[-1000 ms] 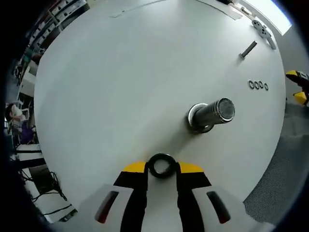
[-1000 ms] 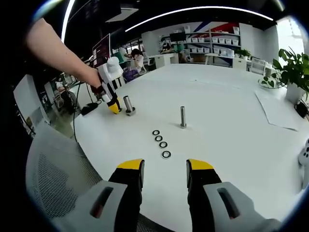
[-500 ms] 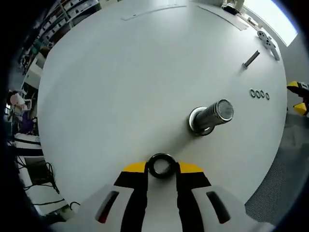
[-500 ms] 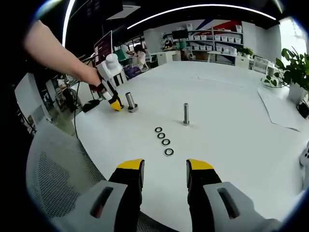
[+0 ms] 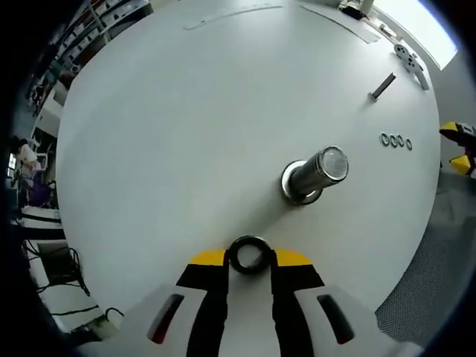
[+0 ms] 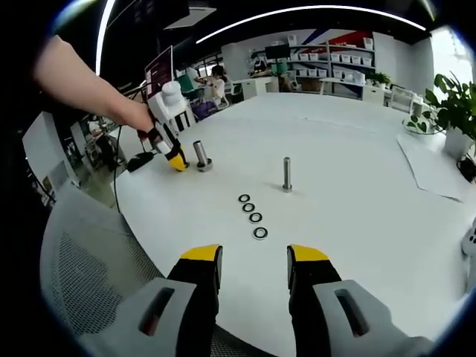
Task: Place the washer onto the threaded stud by aligning its center hole with the stud, sliding it down to the base, and recovering from edge contact or off-axis alignment until the washer reaches the visible bottom stop.
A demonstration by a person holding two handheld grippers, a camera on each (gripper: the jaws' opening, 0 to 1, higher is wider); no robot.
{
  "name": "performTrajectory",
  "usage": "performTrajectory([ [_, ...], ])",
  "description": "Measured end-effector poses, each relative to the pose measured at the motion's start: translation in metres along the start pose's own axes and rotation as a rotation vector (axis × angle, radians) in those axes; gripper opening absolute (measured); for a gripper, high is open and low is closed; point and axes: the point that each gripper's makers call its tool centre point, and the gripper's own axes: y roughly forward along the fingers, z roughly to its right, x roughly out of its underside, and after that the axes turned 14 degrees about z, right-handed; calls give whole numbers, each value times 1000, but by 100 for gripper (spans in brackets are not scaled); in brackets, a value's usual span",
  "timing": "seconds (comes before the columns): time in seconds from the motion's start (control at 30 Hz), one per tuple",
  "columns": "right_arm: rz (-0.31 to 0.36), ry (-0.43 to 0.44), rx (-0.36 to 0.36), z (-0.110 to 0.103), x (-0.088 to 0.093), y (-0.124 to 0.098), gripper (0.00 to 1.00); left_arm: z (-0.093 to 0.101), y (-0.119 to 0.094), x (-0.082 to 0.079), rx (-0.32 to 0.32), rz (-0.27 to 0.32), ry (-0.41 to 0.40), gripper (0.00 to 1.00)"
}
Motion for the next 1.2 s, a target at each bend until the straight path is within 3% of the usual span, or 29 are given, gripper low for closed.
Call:
performTrajectory([
  [0.67,11,12,5,1,-2,0,37,-5,-7,1,-7,22,8,18],
  [1.2,8,15,-3,0,-1,0,37,-6,-22,-25,13,85,62,18],
])
